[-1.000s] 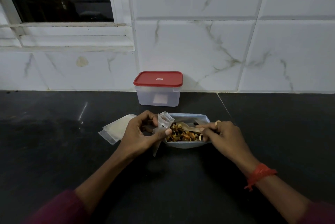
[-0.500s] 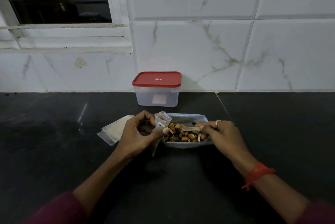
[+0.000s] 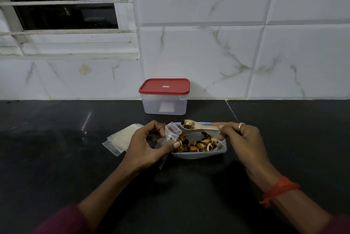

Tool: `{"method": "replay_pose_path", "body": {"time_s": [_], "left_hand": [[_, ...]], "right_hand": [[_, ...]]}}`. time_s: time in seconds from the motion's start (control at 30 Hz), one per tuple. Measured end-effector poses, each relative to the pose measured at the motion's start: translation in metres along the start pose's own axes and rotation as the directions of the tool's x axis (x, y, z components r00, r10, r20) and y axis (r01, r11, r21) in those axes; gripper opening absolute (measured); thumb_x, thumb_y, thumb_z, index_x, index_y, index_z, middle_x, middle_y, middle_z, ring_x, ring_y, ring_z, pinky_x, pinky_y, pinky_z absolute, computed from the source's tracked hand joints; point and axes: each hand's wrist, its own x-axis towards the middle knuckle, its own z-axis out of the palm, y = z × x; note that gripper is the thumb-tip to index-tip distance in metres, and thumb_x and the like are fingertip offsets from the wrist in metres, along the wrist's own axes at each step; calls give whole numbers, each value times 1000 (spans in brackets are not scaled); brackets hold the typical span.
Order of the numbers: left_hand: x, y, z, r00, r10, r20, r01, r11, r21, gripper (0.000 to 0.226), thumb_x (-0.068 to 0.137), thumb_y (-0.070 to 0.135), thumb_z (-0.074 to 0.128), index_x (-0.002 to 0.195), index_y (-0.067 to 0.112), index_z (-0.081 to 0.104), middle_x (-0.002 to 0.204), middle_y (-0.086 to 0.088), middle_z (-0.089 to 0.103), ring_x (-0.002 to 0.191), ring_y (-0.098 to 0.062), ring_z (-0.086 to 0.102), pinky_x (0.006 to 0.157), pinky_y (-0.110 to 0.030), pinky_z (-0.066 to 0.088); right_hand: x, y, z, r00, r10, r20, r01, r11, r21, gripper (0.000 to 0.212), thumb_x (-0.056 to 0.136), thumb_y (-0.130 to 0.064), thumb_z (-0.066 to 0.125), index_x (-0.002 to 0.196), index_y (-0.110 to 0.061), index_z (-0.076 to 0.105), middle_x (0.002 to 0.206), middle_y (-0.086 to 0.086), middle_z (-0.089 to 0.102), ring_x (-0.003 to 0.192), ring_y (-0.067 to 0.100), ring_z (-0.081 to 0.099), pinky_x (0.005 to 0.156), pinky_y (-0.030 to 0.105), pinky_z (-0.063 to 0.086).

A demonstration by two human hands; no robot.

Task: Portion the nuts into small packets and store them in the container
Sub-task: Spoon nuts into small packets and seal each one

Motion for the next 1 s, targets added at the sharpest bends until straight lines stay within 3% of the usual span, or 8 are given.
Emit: {"method": "replay_pose_path", "body": {"time_s": [0.1, 0.23, 0.37, 0.47, 0.53, 0.63, 0.8, 1.0], "left_hand": [[0, 2, 0, 1000, -6, -10, 6, 1000, 2, 39, 68, 49, 82, 86, 23, 60, 96, 4, 70, 95, -18, 68, 77, -45, 61], [0, 4, 1, 999, -39, -10, 39, 999, -7, 41, 66, 52, 82, 85, 22, 60, 95, 5, 71, 93, -17, 69, 76, -45, 61], [1, 6, 1, 998, -57, -18, 56, 997, -47, 47, 65, 52, 81, 87, 16, 60, 98, 4, 73, 93, -16, 71, 75, -43, 62], [1, 6, 1, 998, -63, -26, 61, 996, -59, 49, 64, 52, 80, 88, 14, 61, 97, 5, 73, 92, -15, 72, 76, -38, 62], [1, 5, 1, 997, -64, -32, 62, 996, -61, 49, 64, 52, 80, 89, 14, 61, 99, 7, 74, 92, -14, 72, 76, -36, 62], [2, 4, 1, 997, -64, -36, 62, 996, -69, 47, 65, 51, 80, 88, 15, 61, 99, 7, 74, 92, -14, 73, 76, -36, 63], [2, 3, 1, 997, -67, -44, 64, 995, -80, 48, 64, 51, 80, 88, 14, 61, 100, 7, 73, 94, -14, 72, 76, -36, 63], [2, 3, 1, 996, -77, -52, 73, 994, -79, 49, 63, 52, 80, 88, 14, 61, 97, 7, 73, 91, -15, 72, 74, -32, 62]], "right_hand": [[-10, -7, 7, 996, -90, 28, 88, 993, 77, 23, 95, -17, 63, 87, -33, 79, 82, -6, 76, 86, 19, 69, 77, 34, 55], [-19, -5, 15, 968, -239, 75, 241, 971, -13, 20, 94, -25, 66, 105, -39, 74, 77, -14, 75, 81, 0, 68, 70, 13, 47], [-19, 3, 17, 885, -447, 129, 465, 861, -207, 32, 94, -34, 64, 124, -46, 64, 85, -20, 73, 84, 0, 68, 76, 20, 53], [-13, 12, 17, 815, -544, 202, 579, 740, -343, 58, 94, -45, 56, 150, -43, 38, 83, -23, 67, 81, 3, 64, 88, 30, 47], [-10, 16, 16, 789, -567, 237, 612, 684, -397, 63, 94, -45, 54, 153, -40, 32, 83, -21, 66, 80, -1, 60, 88, 24, 40], [-9, 19, 15, 730, -629, 268, 667, 568, -483, 46, 93, -45, 53, 139, -44, 49, 91, -21, 70, 82, -10, 45, 75, 19, 31], [-9, 17, 15, 759, -617, 208, 641, 649, -411, 59, 94, -38, 61, 150, -36, 41, 88, -19, 69, 78, 2, 56, 83, 28, 43], [-9, 14, 13, 705, -682, 193, 687, 591, -424, 68, 94, -40, 55, 155, -37, 27, 89, -18, 70, 79, 3, 57, 90, 32, 44]]}}
